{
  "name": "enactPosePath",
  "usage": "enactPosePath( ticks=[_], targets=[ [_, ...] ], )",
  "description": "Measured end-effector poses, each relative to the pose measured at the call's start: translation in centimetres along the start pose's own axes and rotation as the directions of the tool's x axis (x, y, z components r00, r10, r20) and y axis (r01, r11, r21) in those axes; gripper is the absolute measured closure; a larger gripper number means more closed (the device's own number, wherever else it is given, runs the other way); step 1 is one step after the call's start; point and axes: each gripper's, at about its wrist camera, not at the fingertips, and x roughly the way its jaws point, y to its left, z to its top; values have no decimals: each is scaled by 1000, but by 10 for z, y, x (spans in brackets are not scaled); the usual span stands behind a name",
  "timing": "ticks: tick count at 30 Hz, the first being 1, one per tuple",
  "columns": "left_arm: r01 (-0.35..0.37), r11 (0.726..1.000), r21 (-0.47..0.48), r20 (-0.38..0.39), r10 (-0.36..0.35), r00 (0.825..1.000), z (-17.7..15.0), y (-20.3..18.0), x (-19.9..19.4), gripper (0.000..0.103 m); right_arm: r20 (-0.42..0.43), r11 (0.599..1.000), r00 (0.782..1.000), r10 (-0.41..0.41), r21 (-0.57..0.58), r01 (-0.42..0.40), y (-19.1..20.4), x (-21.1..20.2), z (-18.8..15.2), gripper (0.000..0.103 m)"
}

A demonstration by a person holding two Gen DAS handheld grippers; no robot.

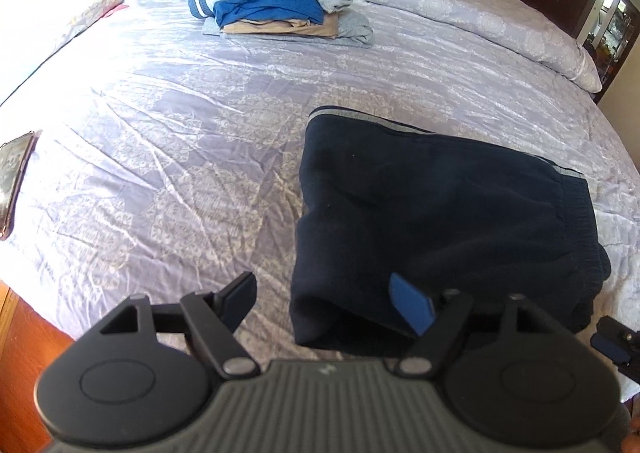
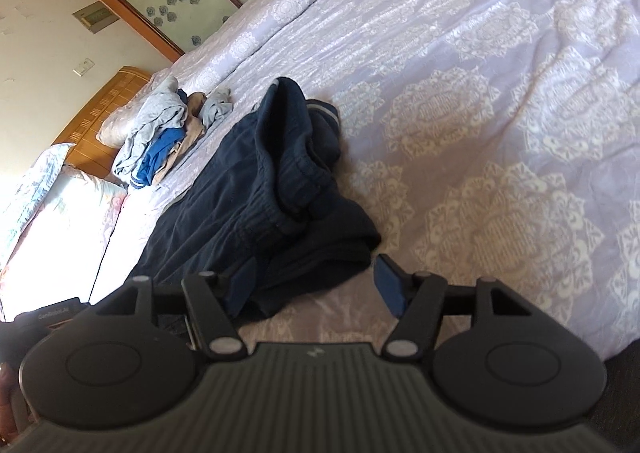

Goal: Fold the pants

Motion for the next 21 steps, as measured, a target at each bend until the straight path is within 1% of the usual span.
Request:
enactPosePath(
  ticks=[2,5,10,16,21],
  targets=[
    [-8,1000,7,8,8,1000,-1,0,-3,24,-10,1000,1000,2,8,-2,-1,2,-2,36],
    [-24,1000,18,11,24,1000,-4,0,-6,23,-20,1000,1000,0,14,0,-1,3,-5,36],
    [-31,999,24,12,30,999,-7,1,-9,21,-25,1000,1000,2,29,-1,-4,3,-5,35],
    [-39,995,93,41,35,999,-13,-11,-17,20,-27,1000,1000,8,28,-8,1,-3,-4,35],
    [-46,987,155,71,36,997,-17,-23,-24,19,-47,1000,999,-6,-15,5,12,-8,-8,35]
  ],
)
